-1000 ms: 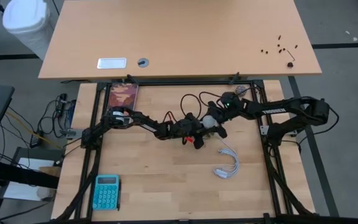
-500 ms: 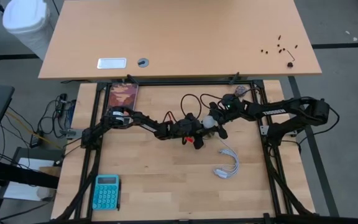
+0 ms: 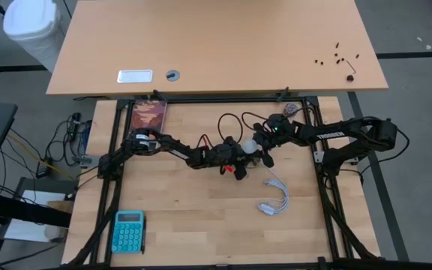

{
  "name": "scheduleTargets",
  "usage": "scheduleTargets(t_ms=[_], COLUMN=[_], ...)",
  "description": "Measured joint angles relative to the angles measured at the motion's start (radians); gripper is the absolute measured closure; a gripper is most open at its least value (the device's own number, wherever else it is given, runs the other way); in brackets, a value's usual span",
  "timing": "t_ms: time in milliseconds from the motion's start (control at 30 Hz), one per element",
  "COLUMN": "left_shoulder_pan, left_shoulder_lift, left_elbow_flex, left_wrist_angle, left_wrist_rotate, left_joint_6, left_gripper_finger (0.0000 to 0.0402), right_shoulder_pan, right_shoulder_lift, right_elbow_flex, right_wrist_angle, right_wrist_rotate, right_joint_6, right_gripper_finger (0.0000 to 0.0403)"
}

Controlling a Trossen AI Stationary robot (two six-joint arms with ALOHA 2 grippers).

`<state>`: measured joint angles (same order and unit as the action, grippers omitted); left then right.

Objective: Screw lightbulb
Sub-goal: Insert the white lightbulb into the lamp

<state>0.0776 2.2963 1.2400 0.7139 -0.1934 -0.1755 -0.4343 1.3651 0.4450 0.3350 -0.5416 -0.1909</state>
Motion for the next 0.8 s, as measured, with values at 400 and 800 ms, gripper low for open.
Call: scheduleTargets(t_ms=[400,800], left_shoulder_pan=[-0.002,0.003], left_shoulder_lift=[0.000,0.001], left_elbow_flex=[-0.002,0.000], left_wrist_angle=[-0.006,-0.010], left_wrist_rotate=[-0.149,-0.176], left_joint_6=[-0.058,-0.065], left_gripper_finger=[0.0223,0.0223], right_shoulder_pan=[0.169,0.314], right_shoulder_lift=[0.011,0.077], right_elbow_flex=[0.004,0.004], right_wrist_angle=[0.047,0.137], right_wrist_rotate=[0.465,0.888], right_joint_6=[0.134,0.333], right_gripper_finger=[0.0224,0.0222])
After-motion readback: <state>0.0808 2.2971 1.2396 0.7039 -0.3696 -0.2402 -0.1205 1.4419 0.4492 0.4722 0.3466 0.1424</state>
